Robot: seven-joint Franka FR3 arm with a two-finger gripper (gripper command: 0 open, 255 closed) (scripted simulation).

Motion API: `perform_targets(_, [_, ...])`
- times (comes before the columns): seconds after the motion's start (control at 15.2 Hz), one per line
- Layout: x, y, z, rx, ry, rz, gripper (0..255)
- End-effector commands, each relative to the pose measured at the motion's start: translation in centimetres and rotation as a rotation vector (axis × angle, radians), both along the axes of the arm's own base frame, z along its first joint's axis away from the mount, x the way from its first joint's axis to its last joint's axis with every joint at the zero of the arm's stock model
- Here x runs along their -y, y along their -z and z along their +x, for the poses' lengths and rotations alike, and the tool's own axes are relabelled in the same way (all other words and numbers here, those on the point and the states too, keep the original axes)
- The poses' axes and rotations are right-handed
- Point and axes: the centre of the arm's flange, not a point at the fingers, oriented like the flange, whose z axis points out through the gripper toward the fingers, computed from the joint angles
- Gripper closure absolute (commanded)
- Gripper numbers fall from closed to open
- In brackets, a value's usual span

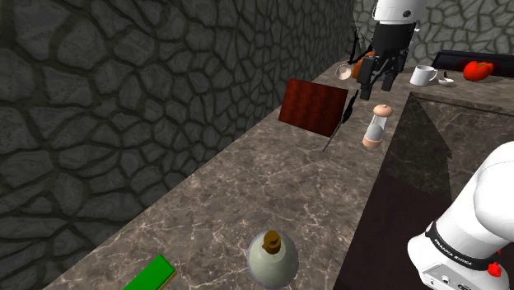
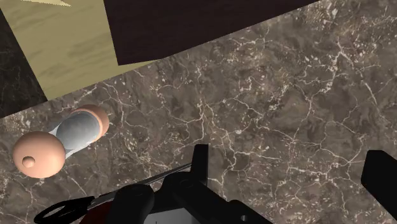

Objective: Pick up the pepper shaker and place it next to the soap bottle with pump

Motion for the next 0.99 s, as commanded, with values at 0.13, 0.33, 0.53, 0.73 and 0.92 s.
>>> perform_targets(0.13, [2.3,1.2,0.5,-0.003,-0.004,-0.002,0])
perform_targets(0.33, [5.7,3.0,1.2,-0.008,-0.010,-0.005,0])
perform_targets(0.53, [9.1,4.7,1.9,-0.013,-0.016,-0.008,0])
perform_targets(0.73, [12.6,6.5,2.7,-0.017,-0.021,-0.011,0])
perform_targets(0.92, [16.0,8.3,3.5,-0.022,-0.027,-0.014,0])
